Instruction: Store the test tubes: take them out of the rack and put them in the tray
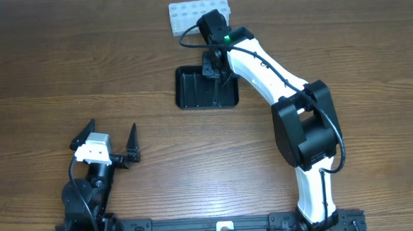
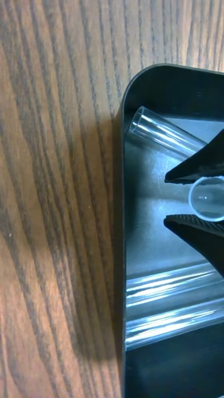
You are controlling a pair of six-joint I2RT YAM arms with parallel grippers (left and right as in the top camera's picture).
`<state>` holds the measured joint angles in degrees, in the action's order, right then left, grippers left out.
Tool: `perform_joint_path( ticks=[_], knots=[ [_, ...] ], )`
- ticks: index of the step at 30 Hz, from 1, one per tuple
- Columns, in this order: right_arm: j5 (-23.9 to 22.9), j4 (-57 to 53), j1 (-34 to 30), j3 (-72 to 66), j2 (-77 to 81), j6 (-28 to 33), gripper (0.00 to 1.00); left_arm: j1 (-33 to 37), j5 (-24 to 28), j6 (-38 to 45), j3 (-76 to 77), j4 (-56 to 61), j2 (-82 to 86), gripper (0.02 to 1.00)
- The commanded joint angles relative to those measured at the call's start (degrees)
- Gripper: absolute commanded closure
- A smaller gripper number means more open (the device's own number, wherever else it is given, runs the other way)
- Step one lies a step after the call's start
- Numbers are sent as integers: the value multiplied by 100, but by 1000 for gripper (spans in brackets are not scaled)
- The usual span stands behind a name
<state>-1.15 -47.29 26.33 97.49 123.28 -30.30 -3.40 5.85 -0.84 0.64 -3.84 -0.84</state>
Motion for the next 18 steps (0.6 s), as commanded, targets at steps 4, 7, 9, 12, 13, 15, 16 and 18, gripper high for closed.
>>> perform_joint_path(
  ticks=[4,7,9,12,13,15,16,18],
  knots=[
    [-155,44,107,-76,-39,-26,663,31,72,83,-31,-9,50,18],
    [-153,63,133,-76,-39,13,654,31,72,83,-31,-9,50,18],
    [-155,59,142,-76,-90,129,656,31,72,83,-31,-9,50,18],
    [-293,-11,149,-76,-341,195,658,31,72,83,-31,-7,50,20],
    [-417,-33,153,-76,-472,210,658,31,72,83,-31,-9,50,18],
    [-872,-50,181,-81,-938,214,652,31,72,83,-31,-7,50,18],
    [-1051,-50,192,-92,-1132,251,634,31,72,83,-31,-7,50,18],
    [-1427,85,225,-275,-1834,811,577,31,72,83,-31,-7,50,18]
  ],
)
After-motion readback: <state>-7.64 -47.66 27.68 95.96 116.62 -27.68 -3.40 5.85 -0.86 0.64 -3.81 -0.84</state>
